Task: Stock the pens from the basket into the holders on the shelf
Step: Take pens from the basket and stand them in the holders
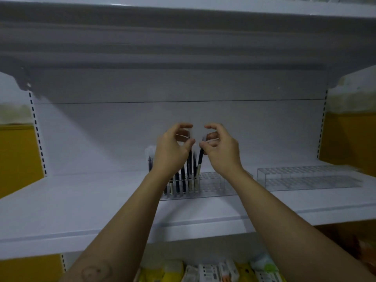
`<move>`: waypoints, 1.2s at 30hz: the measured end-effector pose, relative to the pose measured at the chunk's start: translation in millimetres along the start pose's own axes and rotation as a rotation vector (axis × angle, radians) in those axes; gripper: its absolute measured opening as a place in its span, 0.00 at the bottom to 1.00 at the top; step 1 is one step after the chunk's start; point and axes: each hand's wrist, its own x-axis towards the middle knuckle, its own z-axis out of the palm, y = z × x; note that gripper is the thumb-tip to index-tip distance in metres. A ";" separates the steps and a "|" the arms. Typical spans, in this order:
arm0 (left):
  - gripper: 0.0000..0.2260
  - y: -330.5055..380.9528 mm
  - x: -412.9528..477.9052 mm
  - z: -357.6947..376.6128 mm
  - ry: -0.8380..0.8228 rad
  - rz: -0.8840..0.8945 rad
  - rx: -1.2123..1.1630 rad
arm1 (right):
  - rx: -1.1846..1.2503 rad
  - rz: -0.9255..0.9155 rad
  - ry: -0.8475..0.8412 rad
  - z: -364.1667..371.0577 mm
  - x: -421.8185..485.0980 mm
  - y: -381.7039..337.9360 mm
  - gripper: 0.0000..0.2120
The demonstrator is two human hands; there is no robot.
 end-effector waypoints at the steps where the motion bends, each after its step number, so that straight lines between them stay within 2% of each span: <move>1: 0.13 -1.1 0.7 0.9 0.001 -0.001 0.003 | 0.004 0.001 -0.002 0.3 0.1 0.6 0.18; 6: 0.11 -4.5 -0.2 4.9 -0.001 -0.012 0.024 | -0.013 0.006 -0.038 4.3 -1.7 6.8 0.17; 9: 0.10 -4.8 0.4 2.1 -0.007 0.006 0.040 | -0.133 0.001 -0.173 6.3 -8.8 14.0 0.17; 11: 0.09 -6.5 1.7 -0.6 -0.019 -0.009 0.018 | -0.246 -0.014 -0.278 5.6 -14.6 19.3 0.20; 15: 0.09 -6.9 4.3 -2.1 -0.015 -0.050 0.005 | -0.350 -0.030 -0.355 -3.4 -21.2 23.6 0.27; 19: 0.09 -5.0 2.7 1.7 -0.033 -0.058 -0.005 | -0.463 0.009 -0.502 -7.3 -29.7 23.1 0.37; 26: 0.08 0.3 6.7 4.7 -0.044 -0.099 0.078 | -0.483 0.034 -0.500 -7.4 -31.2 20.5 0.39; 29: 0.07 -3.0 8.2 6.9 -0.135 -0.123 0.185 | -0.461 0.042 -0.486 -9.0 -33.4 22.9 0.39; 31: 0.08 -6.4 4.3 9.7 -0.202 -0.102 0.291 | -0.463 0.044 -0.469 -9.2 -34.7 24.1 0.39; 36: 0.10 -11.8 -7.2 11.2 -0.134 0.022 0.372 | -0.445 0.034 -0.461 -9.0 -38.6 25.8 0.41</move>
